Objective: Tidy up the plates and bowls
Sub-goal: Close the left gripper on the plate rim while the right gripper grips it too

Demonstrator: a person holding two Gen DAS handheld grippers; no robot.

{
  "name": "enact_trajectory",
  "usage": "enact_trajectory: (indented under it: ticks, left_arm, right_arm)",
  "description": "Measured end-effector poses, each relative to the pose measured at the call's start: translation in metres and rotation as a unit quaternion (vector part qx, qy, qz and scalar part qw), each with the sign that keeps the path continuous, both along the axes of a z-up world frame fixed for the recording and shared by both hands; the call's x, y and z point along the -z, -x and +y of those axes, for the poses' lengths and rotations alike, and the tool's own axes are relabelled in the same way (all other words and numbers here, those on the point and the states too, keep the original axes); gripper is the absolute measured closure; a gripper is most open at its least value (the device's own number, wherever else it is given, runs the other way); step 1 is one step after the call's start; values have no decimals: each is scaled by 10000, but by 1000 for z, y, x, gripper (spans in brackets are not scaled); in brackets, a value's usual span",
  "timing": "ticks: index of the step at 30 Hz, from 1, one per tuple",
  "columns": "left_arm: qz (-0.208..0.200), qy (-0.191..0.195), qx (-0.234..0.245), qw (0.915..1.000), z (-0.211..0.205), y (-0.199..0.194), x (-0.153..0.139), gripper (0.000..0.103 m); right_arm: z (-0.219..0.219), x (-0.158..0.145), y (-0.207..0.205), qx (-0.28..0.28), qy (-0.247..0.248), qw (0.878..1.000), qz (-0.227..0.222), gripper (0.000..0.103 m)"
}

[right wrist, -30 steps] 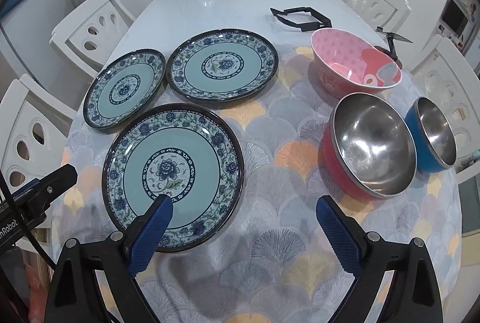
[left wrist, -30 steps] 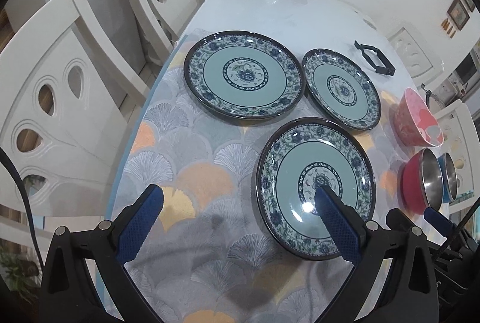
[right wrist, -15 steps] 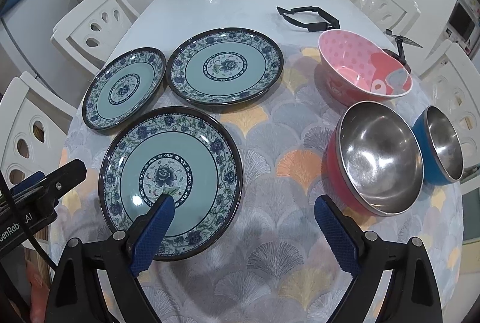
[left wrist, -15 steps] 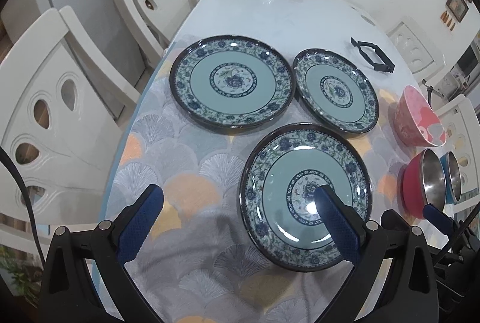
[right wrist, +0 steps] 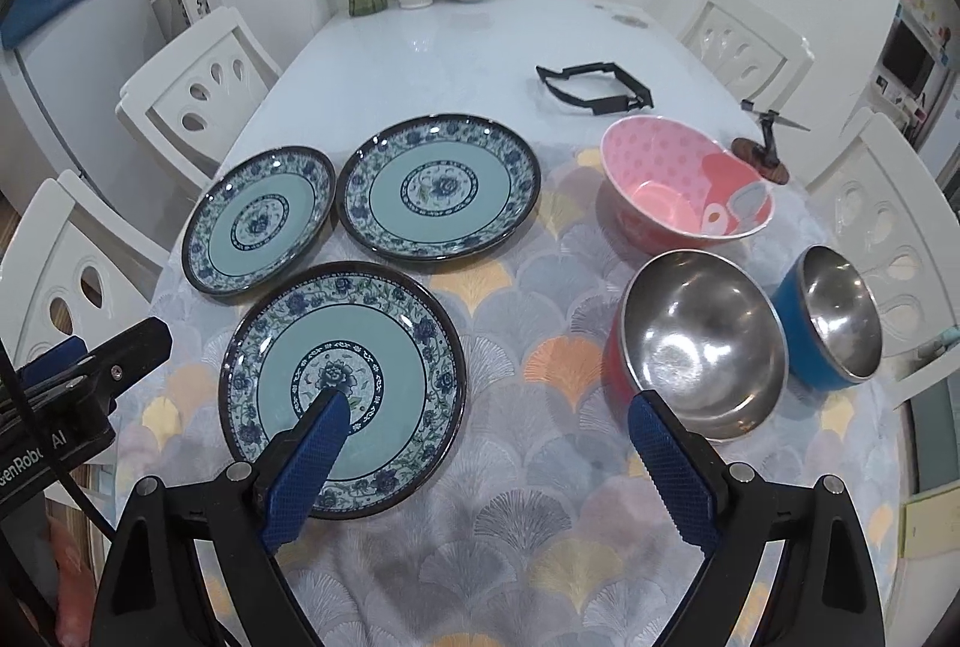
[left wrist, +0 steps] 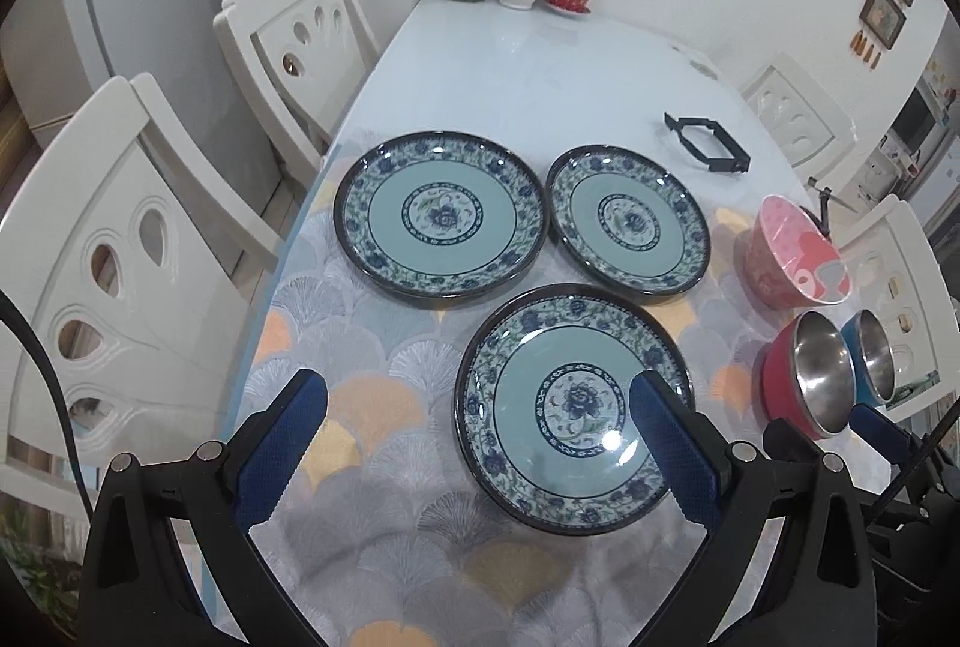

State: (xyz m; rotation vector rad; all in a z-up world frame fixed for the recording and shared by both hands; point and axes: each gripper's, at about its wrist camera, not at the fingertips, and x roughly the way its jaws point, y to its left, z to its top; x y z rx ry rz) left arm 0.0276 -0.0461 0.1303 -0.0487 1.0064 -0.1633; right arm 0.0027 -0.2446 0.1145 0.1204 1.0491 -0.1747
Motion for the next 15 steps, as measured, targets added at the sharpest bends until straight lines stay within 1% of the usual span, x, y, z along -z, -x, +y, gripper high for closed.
enact_trajectory:
  ticks: [4, 8, 12, 15]
  left_arm:
    - [-33, 19, 14, 10000, 1, 4, -3, 3]
    - [-18, -30, 26, 10000, 0, 5, 0, 3]
    - [67, -71, -2, 10000, 2, 5, 8, 4]
    - [211, -84, -53, 9997, 4, 0, 19, 5]
  right_arm:
    - [3, -4, 9, 9, 34, 10000, -37, 9]
    - [4, -1, 13, 10, 37, 10000, -1, 9]
    - [3, 6, 11, 4, -4, 10000, 78, 13]
    - [1, 14, 6, -11, -74, 9998, 160, 14]
